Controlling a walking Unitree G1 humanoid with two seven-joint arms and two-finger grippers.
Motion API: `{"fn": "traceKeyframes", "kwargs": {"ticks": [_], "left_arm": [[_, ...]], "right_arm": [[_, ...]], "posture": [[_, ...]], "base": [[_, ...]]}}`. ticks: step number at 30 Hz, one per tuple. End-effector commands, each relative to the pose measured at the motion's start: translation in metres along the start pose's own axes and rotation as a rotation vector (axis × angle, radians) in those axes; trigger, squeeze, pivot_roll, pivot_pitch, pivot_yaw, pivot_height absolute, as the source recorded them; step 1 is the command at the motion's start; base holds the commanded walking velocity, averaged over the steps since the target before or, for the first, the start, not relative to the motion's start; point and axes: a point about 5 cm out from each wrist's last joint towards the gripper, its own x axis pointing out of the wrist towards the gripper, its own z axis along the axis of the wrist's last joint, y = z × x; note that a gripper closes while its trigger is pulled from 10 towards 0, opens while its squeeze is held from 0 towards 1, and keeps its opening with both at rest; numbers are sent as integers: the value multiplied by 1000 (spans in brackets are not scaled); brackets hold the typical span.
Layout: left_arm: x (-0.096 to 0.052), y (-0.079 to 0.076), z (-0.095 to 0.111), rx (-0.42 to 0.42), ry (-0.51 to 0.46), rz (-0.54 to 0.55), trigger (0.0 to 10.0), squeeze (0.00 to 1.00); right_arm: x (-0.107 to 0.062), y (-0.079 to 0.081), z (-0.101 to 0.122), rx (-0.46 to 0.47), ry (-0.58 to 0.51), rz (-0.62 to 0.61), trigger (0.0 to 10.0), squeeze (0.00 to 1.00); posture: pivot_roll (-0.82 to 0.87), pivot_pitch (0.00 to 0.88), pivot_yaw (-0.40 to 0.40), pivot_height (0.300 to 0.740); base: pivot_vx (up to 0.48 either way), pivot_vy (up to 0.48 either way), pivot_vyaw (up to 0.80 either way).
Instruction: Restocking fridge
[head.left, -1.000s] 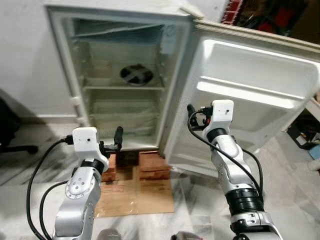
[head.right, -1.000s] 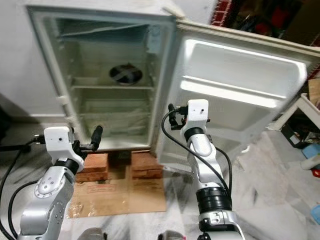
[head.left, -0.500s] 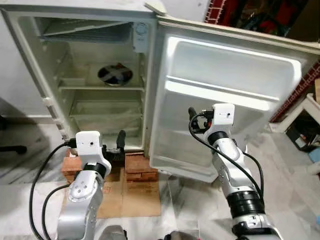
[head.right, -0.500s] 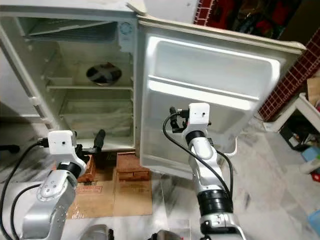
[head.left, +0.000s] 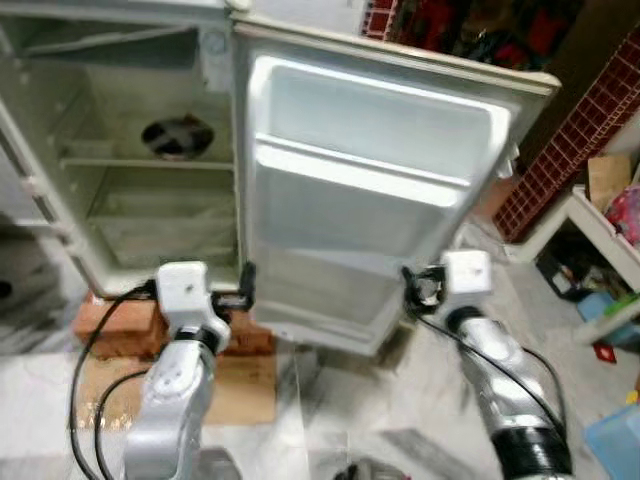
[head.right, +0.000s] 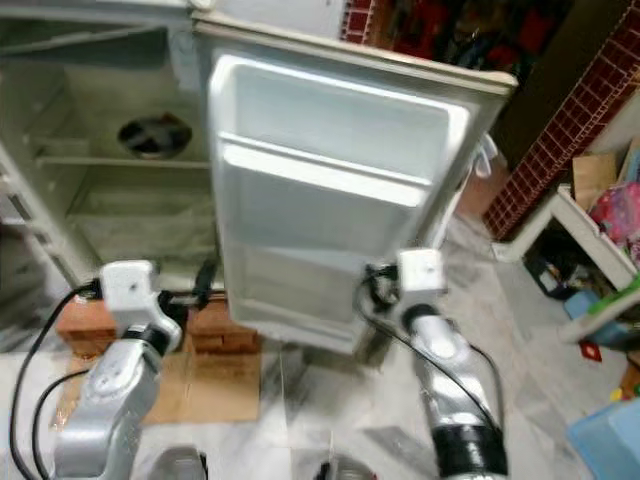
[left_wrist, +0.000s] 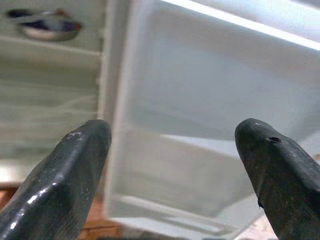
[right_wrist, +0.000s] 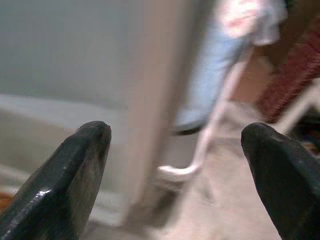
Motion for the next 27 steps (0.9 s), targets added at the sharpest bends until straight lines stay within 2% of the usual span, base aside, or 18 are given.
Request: {"fn": "traceKeyframes", "kwargs": {"ticks": [1,6,9,14,19,21,27], "left_arm": [[-1,4,0,12,5,10,10000,0],[-1,5,1,20,7,12,10000,0],[-2,7,1,26,8,21,10000,0],[-3,8,1,28,12,25,10000,0],[-3,11,1,45,15,75,10000,0],[-2,19,1,83,15,135,10000,0],[-2,31,3,125,-18,224,10000,0]], "right_arm": [[6,7,10,14,-29,16,10000,0],[17,8,25,21,-59,11,10000,0],[29,9,38,38,-89,6,10000,0],[39,10,50,50,-113,6,10000,0],[45,11,57,43,-128,17,10000,0],[49,14,63,13,-159,34,10000,0],[47,21,58,40,-166,38,10000,0]], "posture": [[94,51,-101,740],[105,52,-97,740],[110,55,-96,740],[119,60,-95,740],[127,60,-97,740],[133,58,-101,740],[127,41,-102,740]], "base": [[0,-458,0],[0,-452,0],[337,-335,0],[354,-316,0],[58,-49,0],[0,0,800],[0,0,800]]}}
